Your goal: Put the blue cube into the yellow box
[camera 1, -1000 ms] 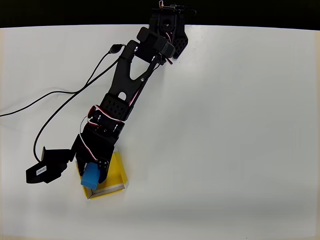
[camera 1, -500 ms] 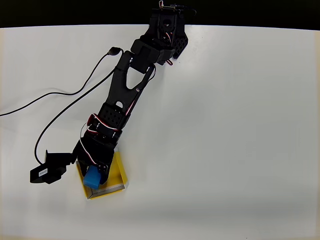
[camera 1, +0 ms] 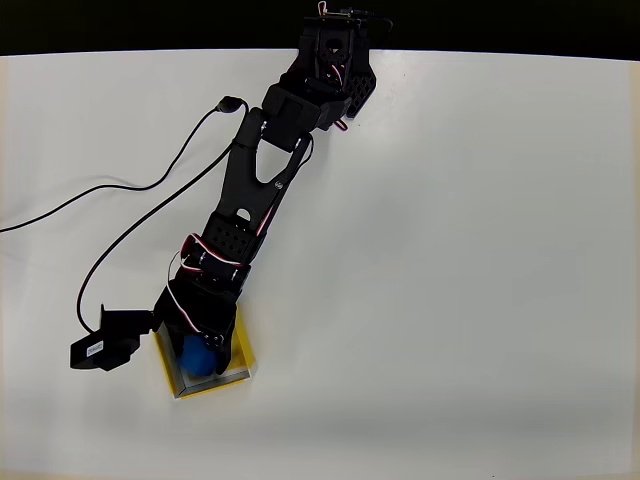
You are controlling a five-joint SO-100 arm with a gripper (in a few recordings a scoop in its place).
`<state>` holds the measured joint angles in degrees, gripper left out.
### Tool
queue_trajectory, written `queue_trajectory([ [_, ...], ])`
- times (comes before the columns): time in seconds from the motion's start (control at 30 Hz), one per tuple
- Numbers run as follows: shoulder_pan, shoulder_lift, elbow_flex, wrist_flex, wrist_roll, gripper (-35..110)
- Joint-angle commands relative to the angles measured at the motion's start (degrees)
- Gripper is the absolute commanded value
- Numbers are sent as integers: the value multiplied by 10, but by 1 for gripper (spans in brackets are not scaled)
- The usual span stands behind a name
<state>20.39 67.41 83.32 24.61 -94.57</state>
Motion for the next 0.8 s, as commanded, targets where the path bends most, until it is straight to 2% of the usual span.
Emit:
queue_trajectory([
  [0.0, 10, 69, -30, -14, -11, 34],
  [0.23, -17, 185, -28, -11, -49, 31],
  [0.43, -85, 378, 20, 100, -31, 21],
  [0.5, -111, 439, 69, 132, -26, 18],
  [0.77, -197, 660, 366, 149, -38, 9],
])
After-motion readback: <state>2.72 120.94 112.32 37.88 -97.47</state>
